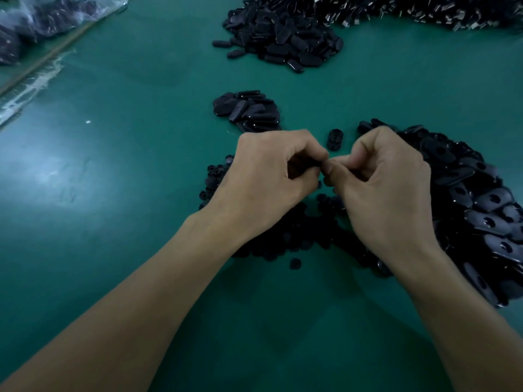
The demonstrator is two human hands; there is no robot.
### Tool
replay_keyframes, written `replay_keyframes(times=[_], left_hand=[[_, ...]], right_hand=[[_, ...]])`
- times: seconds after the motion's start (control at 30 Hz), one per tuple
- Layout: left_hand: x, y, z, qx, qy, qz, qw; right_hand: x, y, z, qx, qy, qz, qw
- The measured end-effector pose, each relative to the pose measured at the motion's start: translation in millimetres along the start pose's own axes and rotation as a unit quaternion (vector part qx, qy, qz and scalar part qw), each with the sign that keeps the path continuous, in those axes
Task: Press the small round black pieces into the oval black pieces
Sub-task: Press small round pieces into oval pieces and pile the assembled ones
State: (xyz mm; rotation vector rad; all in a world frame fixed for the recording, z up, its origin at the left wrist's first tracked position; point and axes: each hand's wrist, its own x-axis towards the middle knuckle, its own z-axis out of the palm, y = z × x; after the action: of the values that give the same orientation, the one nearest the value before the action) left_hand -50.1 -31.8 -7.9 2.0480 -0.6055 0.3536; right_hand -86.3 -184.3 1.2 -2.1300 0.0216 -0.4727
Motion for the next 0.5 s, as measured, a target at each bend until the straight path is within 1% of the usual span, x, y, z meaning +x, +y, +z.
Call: replay_keyframes(times=[0.1,0.27,0.37,0.43,0.5], left_hand=[[0.9,-1.5,-1.0,0.037,0.016,-0.001,0.999],[3.5,-5.0,-3.5,0.044,0.032,-0.017,0.998],[4.1,-5.6,-2.6,0.007,0.033,-0.044,0.998],[3.6,-4.5,-2.1,-0.020,0.029,-0.059,0.998],[3.4,-2.6,-2.0,-0.061,0.011,-0.070,0.996]], right_hand=[[-1.3,-1.8,1.4,0.034,-0.014,0.001,0.999],[-3.2,-2.5,3.6,0.046,-0.054,-0.028,0.997],[-1.9,0.9,4.5,0.035,-0.040,-0.047,0.997],[0.1,3.5,4.2,0.005,-0.018,-0.073,0.997],[3.0,6.8,2.6,-0.033,-0.012,-0.093,0.995]])
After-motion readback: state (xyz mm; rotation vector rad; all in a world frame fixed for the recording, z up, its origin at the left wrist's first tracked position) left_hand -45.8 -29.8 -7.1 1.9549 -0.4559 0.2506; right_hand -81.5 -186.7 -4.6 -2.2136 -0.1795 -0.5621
